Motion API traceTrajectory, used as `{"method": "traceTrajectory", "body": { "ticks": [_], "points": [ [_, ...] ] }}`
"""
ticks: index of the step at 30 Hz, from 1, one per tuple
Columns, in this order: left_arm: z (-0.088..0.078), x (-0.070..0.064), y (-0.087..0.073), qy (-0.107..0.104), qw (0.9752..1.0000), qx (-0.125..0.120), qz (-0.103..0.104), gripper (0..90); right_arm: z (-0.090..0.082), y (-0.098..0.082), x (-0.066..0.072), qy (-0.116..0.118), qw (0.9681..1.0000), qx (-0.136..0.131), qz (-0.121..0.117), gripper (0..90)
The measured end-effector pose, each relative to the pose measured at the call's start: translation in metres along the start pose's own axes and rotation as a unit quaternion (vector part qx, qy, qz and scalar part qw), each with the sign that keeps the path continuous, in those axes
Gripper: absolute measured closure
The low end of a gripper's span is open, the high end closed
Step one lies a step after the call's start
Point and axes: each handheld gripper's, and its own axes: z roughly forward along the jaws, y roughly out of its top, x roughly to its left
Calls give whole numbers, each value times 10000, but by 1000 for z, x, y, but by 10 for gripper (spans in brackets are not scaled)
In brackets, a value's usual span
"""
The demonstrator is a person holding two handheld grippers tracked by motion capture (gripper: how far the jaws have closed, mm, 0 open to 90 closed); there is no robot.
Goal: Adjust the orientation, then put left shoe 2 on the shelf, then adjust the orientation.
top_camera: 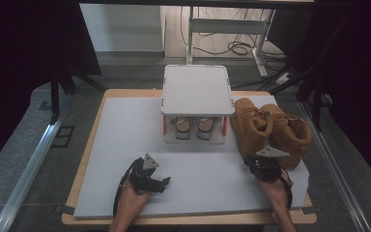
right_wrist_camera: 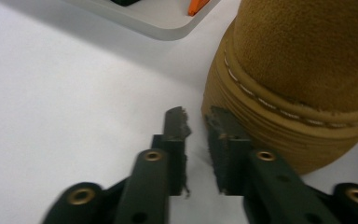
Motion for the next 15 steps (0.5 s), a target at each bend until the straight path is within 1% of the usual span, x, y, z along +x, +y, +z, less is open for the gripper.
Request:
{"method": "traceTrajectory", "body": {
  "ticks": [3, 5, 6, 7, 10, 15],
  "points": [
    [0, 0, 0, 1, 10000, 0, -1, 105, -7, -1, 0, 5, 9999, -116, 118, 664],
    [0, 0, 0, 1, 10000, 1, 2, 105, -13, -1, 0, -12, 9996, -192, 209, 586],
    [0, 0, 0, -1, 10000, 0, -2, 105, -15, -1, 0, -14, 9995, -215, 234, 566],
    [0, 0, 0, 0, 10000, 0, 0, 105, -19, -1, -1, -13, 9991, -292, 291, 529],
    [0, 0, 0, 2, 10000, 3, 4, 105, -25, 0, -2, -9, 9985, -382, 398, 478],
    [0, 0, 0, 0, 10000, 1, 1, 105, -31, 1, -4, -162, 9973, -536, 473, 389]
  ]
}}
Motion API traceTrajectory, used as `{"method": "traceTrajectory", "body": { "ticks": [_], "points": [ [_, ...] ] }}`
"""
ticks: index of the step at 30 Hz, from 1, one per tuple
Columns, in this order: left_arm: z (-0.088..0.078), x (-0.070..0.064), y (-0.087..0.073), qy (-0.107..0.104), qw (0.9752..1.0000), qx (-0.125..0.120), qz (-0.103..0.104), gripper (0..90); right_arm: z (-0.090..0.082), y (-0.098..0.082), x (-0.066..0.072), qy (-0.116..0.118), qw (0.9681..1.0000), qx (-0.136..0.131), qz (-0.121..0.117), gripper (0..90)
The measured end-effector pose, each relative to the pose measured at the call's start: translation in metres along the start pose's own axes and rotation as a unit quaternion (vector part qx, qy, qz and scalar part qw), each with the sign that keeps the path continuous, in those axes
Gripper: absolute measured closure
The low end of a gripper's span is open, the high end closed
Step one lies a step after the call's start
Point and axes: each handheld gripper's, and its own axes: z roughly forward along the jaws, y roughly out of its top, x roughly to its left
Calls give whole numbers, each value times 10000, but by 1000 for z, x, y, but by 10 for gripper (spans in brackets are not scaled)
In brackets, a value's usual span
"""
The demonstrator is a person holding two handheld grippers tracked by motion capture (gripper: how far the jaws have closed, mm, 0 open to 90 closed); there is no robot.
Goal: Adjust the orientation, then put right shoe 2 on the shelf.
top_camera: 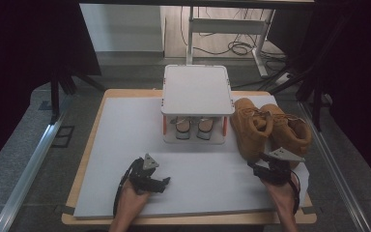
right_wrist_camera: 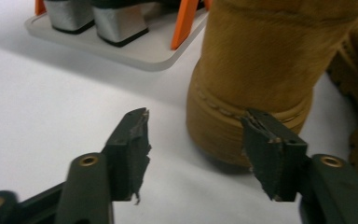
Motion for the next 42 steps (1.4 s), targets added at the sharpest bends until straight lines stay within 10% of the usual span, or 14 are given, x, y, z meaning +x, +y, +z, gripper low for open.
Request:
{"method": "traceTrajectory", "body": {
  "ticks": [18, 42],
  "points": [
    [0, 0, 0, 1, 10000, -2, -1, 105, 8, 12, -4, -334, 9991, -268, 80, 56],
    [0, 0, 0, 3, 10000, -2, 3, 105, 23, 30, -8, -629, 9935, -773, 549, 0]
  ]
}}
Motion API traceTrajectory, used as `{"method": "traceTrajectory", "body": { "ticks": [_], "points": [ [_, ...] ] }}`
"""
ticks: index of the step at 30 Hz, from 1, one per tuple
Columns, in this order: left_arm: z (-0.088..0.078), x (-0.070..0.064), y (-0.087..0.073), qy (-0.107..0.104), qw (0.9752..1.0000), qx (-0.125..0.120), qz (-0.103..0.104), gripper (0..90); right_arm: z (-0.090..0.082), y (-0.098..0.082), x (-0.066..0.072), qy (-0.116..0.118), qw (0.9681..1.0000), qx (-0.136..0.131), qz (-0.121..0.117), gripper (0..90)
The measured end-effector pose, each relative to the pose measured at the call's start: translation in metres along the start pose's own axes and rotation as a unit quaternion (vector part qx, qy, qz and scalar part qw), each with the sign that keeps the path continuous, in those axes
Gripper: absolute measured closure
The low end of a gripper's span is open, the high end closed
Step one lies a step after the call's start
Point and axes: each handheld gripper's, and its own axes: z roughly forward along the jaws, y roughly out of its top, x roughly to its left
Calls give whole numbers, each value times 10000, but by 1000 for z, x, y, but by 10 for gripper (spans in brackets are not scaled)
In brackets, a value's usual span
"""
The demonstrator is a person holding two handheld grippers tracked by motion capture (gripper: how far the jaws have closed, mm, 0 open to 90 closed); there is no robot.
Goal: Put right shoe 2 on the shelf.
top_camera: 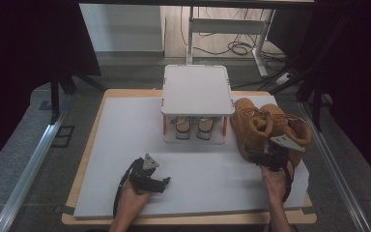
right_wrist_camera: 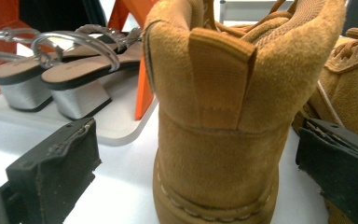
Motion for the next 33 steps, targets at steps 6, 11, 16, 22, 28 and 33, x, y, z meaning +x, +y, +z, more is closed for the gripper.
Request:
{"method": "traceTrajectory", "body": {
  "ticks": [6, 11, 16, 22, 28, 33],
  "points": [
    [0, 0, 0, -1, 10000, 0, -2, 105, 8, 2, 1, -192, 9997, -133, 117, 0],
    [0, 0, 0, 0, 10000, -1, -1, 105, 13, 3, 4, -353, 9986, -331, 219, 0],
    [0, 0, 0, -1, 10000, -2, -3, 105, 18, 5, 6, -538, 9976, -381, 201, 0],
    [0, 0, 0, -1, 10000, -1, -2, 105, 30, 10, 6, -791, 9962, -329, 145, 0],
    [0, 0, 0, -2, 10000, -2, -3, 105, 39, 16, 6, -869, 9957, -285, 141, 0],
    [0, 0, 0, -3, 10000, -3, -4, 105, 47, 20, 6, -1005, 9947, -221, 51, 0]
  ]
}}
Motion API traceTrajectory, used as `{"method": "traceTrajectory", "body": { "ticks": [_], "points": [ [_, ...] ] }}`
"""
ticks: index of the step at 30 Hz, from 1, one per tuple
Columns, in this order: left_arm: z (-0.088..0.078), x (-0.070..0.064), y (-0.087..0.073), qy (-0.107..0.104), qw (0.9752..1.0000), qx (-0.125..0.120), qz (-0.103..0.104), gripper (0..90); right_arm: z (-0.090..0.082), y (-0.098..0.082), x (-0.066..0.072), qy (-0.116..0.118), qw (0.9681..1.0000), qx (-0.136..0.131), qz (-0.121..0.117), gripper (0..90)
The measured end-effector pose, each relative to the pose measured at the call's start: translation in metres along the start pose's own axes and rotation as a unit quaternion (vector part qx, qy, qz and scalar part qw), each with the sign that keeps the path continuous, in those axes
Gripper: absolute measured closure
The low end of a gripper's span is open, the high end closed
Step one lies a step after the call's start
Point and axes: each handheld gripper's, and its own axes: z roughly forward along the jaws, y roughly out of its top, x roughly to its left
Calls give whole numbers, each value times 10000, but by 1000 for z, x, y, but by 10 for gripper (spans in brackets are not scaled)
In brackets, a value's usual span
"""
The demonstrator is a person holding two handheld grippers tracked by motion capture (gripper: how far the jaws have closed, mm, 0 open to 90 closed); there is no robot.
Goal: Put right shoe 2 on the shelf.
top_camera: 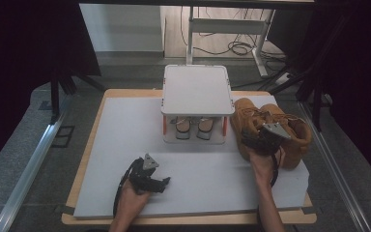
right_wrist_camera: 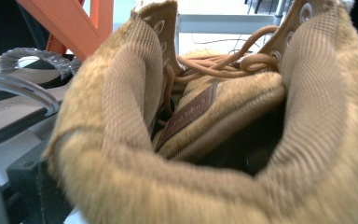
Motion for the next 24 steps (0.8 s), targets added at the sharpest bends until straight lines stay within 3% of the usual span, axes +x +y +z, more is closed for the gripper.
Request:
{"method": "traceTrajectory", "body": {
  "ticks": [2, 5, 9, 15, 24],
  "points": [
    [0, 0, 0, 1, 10000, -1, -1, 105, 3, 2, 1, -51, 10000, 14, 25, 12],
    [0, 0, 0, 0, 10000, -1, -1, 105, 2, 3, 3, -195, 9998, 7, 63, 114],
    [0, 0, 0, 1, 10000, -1, -1, 105, -1, 5, 4, -213, 9997, 101, -69, 188],
    [0, 0, 0, -1, 10000, 1, 0, 105, -5, 6, 6, -315, 9993, 123, -187, 380],
    [0, 0, 0, -2, 10000, 0, -3, 105, -7, 6, 9, -356, 9987, 117, -332, 469]
  ]
}}
